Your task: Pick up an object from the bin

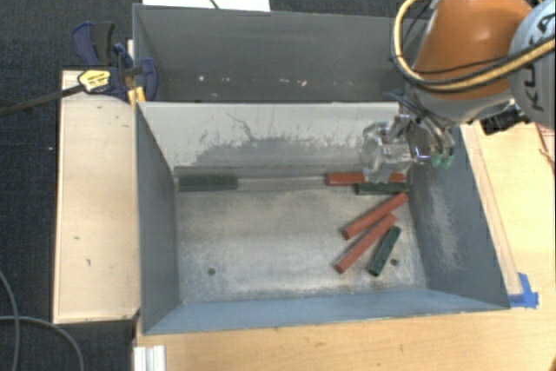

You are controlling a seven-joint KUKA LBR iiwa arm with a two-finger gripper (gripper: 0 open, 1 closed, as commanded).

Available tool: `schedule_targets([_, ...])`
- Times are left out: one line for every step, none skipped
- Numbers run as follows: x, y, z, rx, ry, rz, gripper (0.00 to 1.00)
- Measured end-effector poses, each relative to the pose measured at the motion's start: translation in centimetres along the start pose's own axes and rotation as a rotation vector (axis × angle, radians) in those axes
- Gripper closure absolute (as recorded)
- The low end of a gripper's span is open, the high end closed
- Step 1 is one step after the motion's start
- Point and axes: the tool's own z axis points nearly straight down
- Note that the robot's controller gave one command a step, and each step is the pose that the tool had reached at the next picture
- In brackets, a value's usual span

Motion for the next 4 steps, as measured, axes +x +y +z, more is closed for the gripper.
schedule_targets([0.2, 0.0, 0.5, 0.000, 0.009, 0.000, 0.00])
schedule_targets([5.2, -5.2, 13.5, 0.001, 0.019, 0.068, 0.00])
schedule_targets([6.6, -1.8, 16.6, -0.001, 0.014, -0.042, 0.00])
schedule_targets([6.5, -1.9, 16.5, 0.000, 0.011, -0.040, 1.00])
